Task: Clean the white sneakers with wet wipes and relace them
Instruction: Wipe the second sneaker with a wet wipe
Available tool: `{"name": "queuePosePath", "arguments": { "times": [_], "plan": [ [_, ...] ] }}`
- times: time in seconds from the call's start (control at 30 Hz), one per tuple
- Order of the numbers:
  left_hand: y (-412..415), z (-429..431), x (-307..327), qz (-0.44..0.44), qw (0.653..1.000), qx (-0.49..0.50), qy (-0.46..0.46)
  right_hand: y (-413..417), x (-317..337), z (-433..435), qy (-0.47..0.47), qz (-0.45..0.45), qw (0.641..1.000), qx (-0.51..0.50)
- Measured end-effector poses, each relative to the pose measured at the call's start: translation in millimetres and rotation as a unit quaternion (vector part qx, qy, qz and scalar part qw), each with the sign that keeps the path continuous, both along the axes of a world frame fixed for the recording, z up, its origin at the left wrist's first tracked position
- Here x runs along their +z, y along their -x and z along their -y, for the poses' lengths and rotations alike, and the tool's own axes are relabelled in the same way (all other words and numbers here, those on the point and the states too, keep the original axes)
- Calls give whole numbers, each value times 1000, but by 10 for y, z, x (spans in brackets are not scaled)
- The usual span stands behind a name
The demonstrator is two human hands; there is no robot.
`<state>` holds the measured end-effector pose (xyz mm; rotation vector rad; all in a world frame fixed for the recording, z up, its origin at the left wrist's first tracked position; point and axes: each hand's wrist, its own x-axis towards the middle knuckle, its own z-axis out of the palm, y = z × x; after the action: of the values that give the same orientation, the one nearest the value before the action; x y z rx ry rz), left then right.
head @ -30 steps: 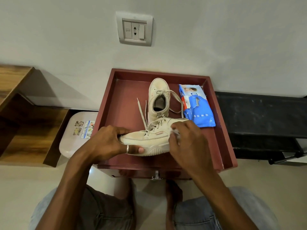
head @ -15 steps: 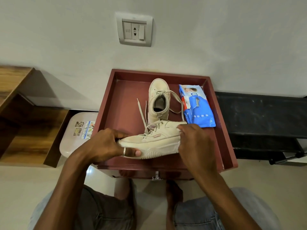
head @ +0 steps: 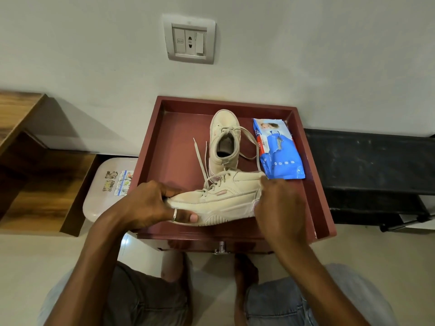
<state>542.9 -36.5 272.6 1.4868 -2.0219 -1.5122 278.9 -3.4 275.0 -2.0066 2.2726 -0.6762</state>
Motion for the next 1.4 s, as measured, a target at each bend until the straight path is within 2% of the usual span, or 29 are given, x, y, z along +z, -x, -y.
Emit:
{"name": "queuePosePath", "arguments": {
  "times": [0.1,0.17,0.23,0.3,0.33,0.4,0.5,0.6,0.67,0.77,0.87,0.97,1.03,1.07,1.13,1.4],
  "plan": [
    [-2,-2,-7,-2,1000,9,-2,-66,-22,-79,22,-46,997,53],
    [-14,-1,-18,1,1000,8,-4,98,-28,119,-14,-41,999,18],
    [-13,-5,-14,7,1000,4,-3,282,-79,342,-106,62,992,-21],
    [-14,-11,-8,12,1000,3,-5,385,-91,454,-188,250,949,-46],
    [-17,-12,-10,13,1000,3,-7,394,-101,456,-198,327,922,-62],
    [-31,-4,-26,13,1000,4,-5,385,-101,406,-177,373,907,-88],
    [-21,8,-34,12,1000,1,2,373,-3,310,-67,221,970,-83],
    [-29,5,-47,10,1000,6,-2,266,54,271,34,135,990,-36],
    [-30,8,-53,10,1000,10,-2,199,41,259,19,109,994,-23],
    [-27,14,-50,10,1000,2,5,273,-40,266,-63,60,996,-35],
    [-31,15,-52,19,1000,4,11,437,-79,266,-112,58,992,-31],
    [-29,10,-34,24,1000,5,9,472,32,279,-24,55,998,-35],
    [-28,4,-27,19,1000,1,13,392,87,288,42,74,996,-3],
    [-30,3,-31,19,1000,0,16,336,91,289,45,81,996,16],
    [-36,6,-42,24,1000,2,16,259,44,297,4,79,996,35],
    [-41,23,-46,31,999,0,14,503,-108,306,-141,57,988,8]
  ]
}}
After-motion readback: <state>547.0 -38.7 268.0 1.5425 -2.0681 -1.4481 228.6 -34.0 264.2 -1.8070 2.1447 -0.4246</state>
